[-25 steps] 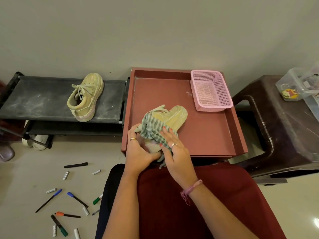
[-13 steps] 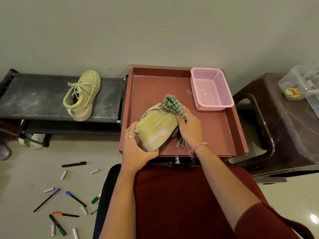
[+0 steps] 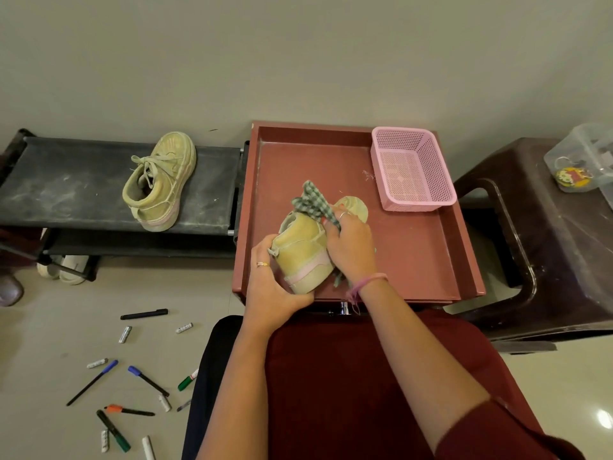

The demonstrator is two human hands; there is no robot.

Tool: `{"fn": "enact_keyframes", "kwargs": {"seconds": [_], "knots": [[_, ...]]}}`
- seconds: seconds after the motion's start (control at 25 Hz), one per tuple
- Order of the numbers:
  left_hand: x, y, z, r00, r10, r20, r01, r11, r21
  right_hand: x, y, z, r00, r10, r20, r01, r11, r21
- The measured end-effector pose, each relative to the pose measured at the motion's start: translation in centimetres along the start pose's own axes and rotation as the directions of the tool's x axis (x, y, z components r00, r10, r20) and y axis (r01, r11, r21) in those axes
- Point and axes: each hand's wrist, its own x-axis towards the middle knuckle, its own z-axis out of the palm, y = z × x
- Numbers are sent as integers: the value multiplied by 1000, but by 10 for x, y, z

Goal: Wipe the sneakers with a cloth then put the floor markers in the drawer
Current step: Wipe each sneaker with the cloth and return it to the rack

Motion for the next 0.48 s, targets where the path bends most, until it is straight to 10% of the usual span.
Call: {"fn": "enact_keyframes", "kwargs": {"seconds": [0.32,0.48], "knots": [[4,-6,5,998,-65,22,67,991,-118,-73,-17,15,947,-309,93,307,951,38],[1,-3,7,1000,-12,-13,11,999,-53,-12,-17,10,992,-105,72,105,994,-9]]}}
